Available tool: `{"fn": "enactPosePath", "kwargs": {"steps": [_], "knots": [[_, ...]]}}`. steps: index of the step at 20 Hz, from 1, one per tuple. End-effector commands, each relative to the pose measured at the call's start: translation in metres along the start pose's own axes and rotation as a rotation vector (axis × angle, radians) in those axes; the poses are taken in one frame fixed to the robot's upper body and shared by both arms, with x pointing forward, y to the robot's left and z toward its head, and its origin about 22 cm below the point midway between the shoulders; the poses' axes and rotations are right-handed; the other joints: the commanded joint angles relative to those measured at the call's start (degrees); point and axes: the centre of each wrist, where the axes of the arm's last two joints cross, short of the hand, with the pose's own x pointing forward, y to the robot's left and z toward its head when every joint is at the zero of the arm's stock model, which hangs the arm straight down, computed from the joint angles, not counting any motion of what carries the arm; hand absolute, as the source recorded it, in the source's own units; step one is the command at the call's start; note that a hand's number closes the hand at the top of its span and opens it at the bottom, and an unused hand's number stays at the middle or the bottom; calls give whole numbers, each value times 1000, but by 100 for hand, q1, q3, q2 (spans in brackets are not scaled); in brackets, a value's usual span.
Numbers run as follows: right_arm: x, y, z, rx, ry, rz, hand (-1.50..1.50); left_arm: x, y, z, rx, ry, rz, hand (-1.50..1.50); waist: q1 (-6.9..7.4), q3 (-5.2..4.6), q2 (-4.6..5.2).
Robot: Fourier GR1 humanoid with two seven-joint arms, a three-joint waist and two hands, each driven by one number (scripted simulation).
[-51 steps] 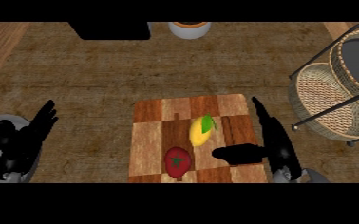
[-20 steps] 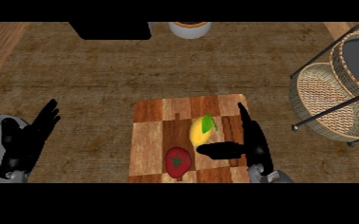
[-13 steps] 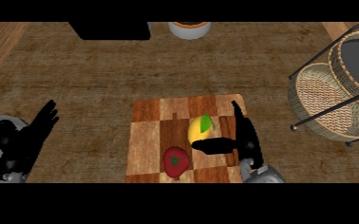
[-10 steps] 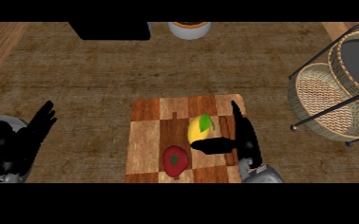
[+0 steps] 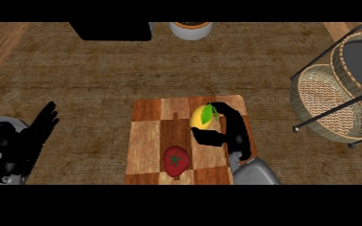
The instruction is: Pick the lemon from the cutting board and place it in the tiered basket
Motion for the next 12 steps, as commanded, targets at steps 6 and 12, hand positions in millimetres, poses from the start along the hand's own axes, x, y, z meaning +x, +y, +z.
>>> {"fn": "enactPosePath", "kwargs": {"steps": [6,12], "knots": [[-5,7,7,-132,-40,-39,150,4,-6,-11,14,0,-11,0,-7,52,53],[-5,-34,37,-281,-3,-54,150,-16,3,-4,10,-5,-5,0,-75,44,36]]}}
